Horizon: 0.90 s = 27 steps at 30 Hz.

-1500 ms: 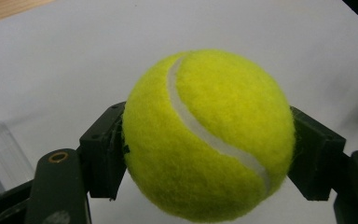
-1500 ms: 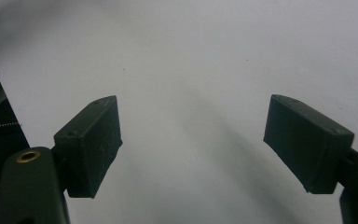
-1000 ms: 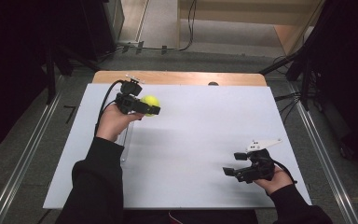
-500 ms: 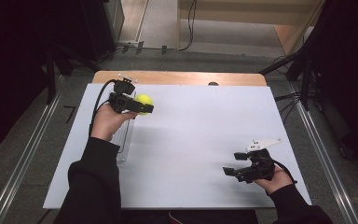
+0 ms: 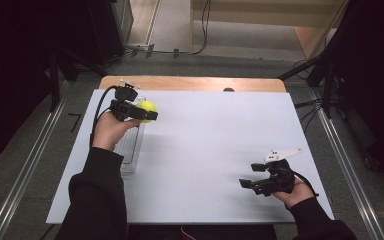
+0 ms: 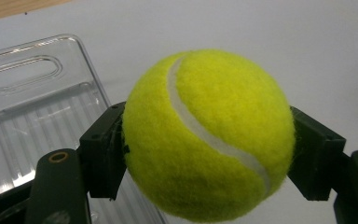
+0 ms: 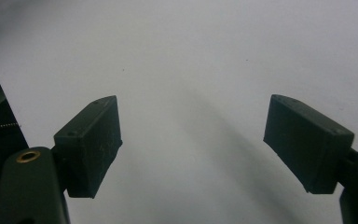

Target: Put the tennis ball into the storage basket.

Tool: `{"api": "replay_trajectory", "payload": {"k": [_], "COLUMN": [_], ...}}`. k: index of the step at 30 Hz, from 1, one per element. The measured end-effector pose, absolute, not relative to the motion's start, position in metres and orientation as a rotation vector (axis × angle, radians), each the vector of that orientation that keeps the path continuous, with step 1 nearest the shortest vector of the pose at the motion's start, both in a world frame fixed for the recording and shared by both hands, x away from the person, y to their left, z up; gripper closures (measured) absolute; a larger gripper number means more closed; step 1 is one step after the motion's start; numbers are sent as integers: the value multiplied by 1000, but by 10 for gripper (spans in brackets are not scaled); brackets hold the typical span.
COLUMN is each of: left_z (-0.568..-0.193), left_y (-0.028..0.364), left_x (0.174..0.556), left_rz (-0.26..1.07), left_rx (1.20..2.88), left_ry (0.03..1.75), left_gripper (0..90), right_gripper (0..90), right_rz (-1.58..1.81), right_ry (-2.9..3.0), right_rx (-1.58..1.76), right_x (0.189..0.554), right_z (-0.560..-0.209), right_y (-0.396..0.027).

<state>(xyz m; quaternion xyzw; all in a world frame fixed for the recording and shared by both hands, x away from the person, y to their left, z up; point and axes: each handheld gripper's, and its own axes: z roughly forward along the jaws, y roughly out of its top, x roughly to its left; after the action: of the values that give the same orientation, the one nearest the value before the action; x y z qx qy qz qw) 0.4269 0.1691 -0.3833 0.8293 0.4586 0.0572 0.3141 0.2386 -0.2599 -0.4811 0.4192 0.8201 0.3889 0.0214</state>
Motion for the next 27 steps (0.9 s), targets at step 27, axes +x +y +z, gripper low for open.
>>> {"api": "replay_trajectory", "payload": {"k": [27], "left_z": [-383], "left_y": [207], "left_x": [429], "left_rz": [268], "left_rx": [2126], "left_ry": [1353], "left_gripper": [262], "right_gripper": [169], "right_rz": [1202], "right_ry": [2541], "right_rx": [1305], "right_x": [239], "right_z": [-481], "right_y": [-260]}}
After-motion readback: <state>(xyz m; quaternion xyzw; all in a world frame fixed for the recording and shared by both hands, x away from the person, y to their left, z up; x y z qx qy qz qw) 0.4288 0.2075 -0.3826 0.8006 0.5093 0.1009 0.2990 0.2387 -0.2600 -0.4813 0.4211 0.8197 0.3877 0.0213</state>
